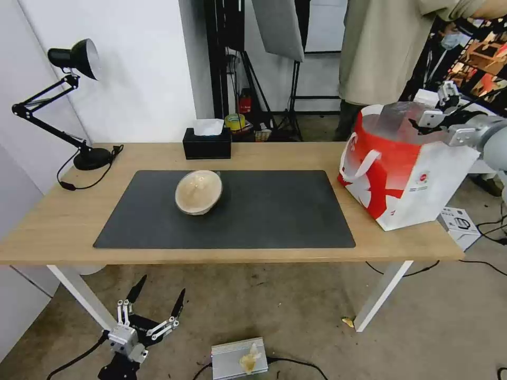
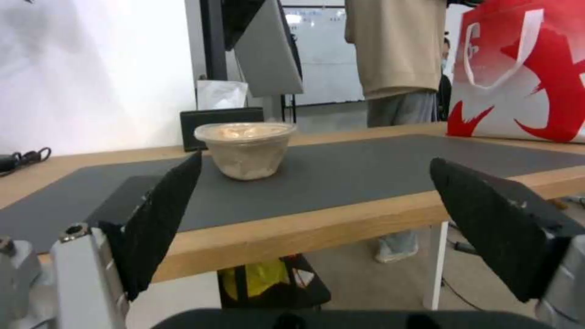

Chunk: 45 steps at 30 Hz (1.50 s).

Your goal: Pick up the trash from the table and place it into the takeout bag.

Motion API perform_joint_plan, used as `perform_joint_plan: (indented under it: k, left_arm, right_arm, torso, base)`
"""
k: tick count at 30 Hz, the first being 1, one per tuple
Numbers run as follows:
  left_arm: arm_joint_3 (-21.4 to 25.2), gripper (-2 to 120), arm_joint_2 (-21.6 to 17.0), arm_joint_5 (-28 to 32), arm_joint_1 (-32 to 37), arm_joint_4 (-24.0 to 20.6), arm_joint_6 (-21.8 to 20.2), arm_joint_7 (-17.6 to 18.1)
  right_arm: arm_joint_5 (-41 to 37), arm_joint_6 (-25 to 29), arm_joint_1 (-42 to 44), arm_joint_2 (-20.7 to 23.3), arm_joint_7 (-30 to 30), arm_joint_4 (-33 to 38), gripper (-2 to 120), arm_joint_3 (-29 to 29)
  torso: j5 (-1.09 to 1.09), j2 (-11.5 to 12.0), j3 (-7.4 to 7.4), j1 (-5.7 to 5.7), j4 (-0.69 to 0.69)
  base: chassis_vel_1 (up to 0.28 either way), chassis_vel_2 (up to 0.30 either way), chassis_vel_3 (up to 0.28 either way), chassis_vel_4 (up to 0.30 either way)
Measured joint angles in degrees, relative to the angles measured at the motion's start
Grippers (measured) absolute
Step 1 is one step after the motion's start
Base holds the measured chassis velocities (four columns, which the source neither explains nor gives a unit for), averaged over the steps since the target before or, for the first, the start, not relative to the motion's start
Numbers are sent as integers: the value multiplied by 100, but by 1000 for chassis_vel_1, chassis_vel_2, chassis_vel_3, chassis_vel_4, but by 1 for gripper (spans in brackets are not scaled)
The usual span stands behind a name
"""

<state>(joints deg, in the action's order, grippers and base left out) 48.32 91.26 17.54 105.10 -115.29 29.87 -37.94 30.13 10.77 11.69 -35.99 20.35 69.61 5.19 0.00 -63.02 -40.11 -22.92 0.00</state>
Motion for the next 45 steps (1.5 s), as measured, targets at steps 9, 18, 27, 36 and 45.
perform_joint_plan:
  k: [9, 18, 27, 36, 45]
  left_arm:
    - [47, 100, 0, 0, -2, -25, 0, 0]
    - [92, 100, 0, 16, 7, -69, 0, 2]
    - [126, 100, -1, 41, 11, -112, -3, 36]
    - [130, 100, -1, 126, 72, -314, -59, 226]
    - [44, 100, -4, 169, 94, -490, -58, 416]
  right_arm:
    - [-175, -95, 22, 161, 14, 290, 100, 95]
    - [-1283, -588, 204, 527, -44, 917, 100, 108]
    - [-3403, -1901, 500, 970, -399, 2126, 100, -24]
    - [-6225, -2919, 1578, 850, -1609, 3954, 100, 738]
    - [-6593, -2581, 3534, 320, -2139, 4750, 100, 2247]
  torso:
    - [0, 0, 0, 0, 0]
    - [0, 0, 0, 0, 0]
    - [-1, 0, 0, 0, -2]
    - [-2, 0, 1, 1, 1]
    - [0, -1, 0, 1, -1]
  base:
    - [0, 0, 0, 0]
    - [0, 0, 0, 0]
    - [0, 0, 0, 0]
    - [0, 0, 0, 0]
    - [0, 0, 0, 0]
